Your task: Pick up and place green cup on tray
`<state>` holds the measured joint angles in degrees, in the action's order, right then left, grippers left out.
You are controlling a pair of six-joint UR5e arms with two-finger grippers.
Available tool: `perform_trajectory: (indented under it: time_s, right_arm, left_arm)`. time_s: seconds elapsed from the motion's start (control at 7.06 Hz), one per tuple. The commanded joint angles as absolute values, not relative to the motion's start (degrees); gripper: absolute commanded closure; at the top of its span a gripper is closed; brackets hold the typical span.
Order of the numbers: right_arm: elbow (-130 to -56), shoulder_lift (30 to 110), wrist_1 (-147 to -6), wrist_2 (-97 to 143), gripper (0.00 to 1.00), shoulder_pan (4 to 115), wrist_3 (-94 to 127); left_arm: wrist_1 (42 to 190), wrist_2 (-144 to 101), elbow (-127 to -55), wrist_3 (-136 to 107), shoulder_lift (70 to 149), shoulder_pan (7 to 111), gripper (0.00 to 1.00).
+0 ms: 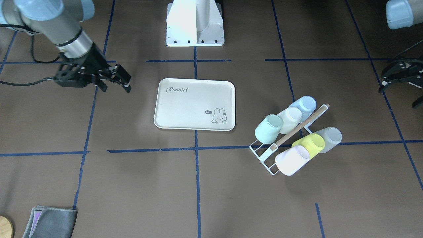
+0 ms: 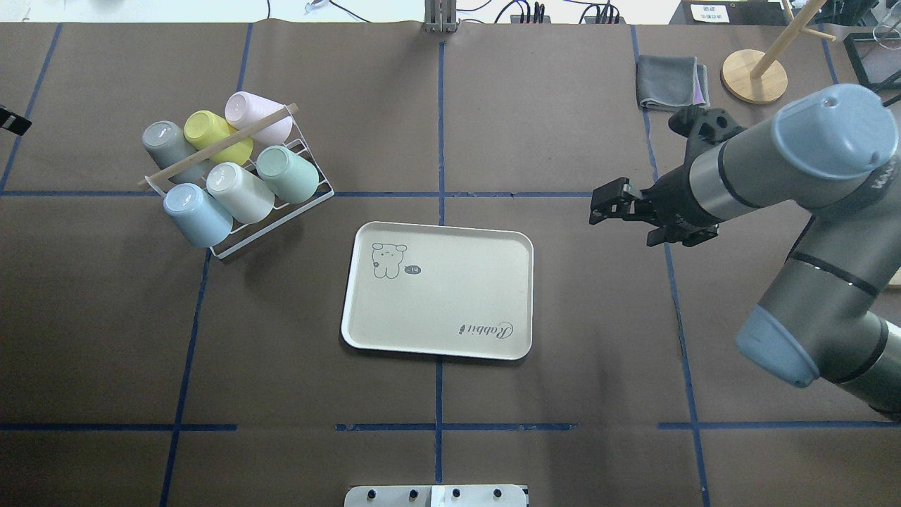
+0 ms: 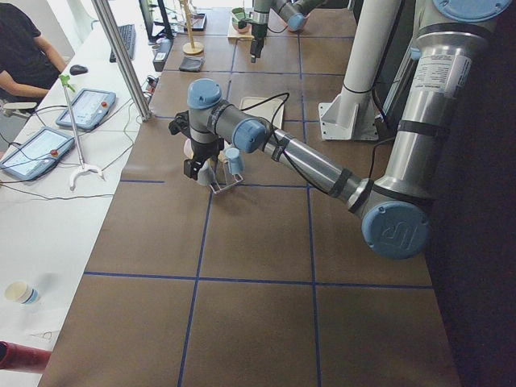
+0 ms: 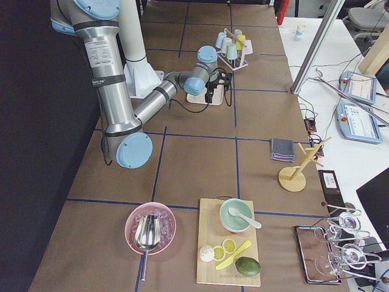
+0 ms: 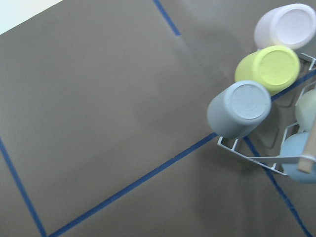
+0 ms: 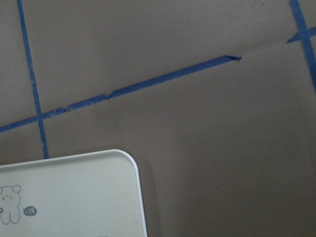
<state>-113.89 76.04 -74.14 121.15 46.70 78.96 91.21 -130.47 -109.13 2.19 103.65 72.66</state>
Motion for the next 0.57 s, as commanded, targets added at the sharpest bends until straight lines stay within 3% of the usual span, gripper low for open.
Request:
perform_trajectory:
  time_s: [0.0,0.42]
  right_arm:
    - [-114.3,76.3,-82.2,125.5,0.0,55.2,67.2]
    - [-113.9,78.0,-91.7,125.6,0.0,62.2,46.2]
  left_arm:
    - [87.5,-120.6,-110.6,1.4,111.4,65.7,0.0]
    - [79.3,-103.3,-113.5,1.4,120.2,52.2,0.0]
